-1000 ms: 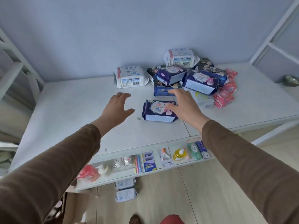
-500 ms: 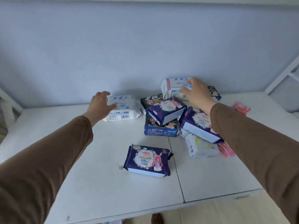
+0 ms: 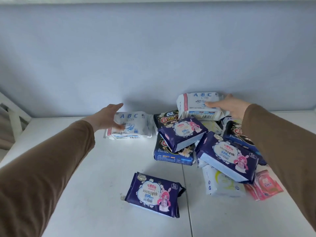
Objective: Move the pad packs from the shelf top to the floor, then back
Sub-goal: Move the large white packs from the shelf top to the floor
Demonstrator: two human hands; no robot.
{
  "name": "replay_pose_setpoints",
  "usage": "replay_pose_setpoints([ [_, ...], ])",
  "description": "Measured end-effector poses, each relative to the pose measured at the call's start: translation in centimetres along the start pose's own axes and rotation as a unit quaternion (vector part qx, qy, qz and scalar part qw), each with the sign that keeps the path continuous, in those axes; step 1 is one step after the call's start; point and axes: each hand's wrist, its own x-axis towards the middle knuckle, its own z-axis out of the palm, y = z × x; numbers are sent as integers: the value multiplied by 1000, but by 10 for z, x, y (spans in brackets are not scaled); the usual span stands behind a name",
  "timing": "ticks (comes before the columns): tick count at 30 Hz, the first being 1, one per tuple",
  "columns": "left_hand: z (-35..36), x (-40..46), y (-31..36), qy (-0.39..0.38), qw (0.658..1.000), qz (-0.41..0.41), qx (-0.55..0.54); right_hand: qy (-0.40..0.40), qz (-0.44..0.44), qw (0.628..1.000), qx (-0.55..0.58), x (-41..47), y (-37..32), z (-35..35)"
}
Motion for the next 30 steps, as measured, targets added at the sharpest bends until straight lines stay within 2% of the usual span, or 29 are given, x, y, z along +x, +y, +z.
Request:
replay_pose_setpoints([
  [3,-1,-8,8,-28,990,4,137,-70,-14,997,-6,-2,8,-2],
  [9,5,-25,17,0,949,8,314,-68,-74,994,29,-14,33,2],
  [13,11,-29,13,-51,974,6,220,-66,-68,994,46,-21,35,13],
  [16,15,-36,10,-49,978,17,201,-47,-56,996,51,-24,22,22],
  [22,22,-42,6,-38,988,7,149,-88,7,992,91,-7,-1,31],
  [26,24,-43,5,-22,991,5,130,-166,36,980,105,-7,-17,40],
  [30,26,-42,4,-13,993,3,120,-136,-15,986,99,-6,-14,52],
])
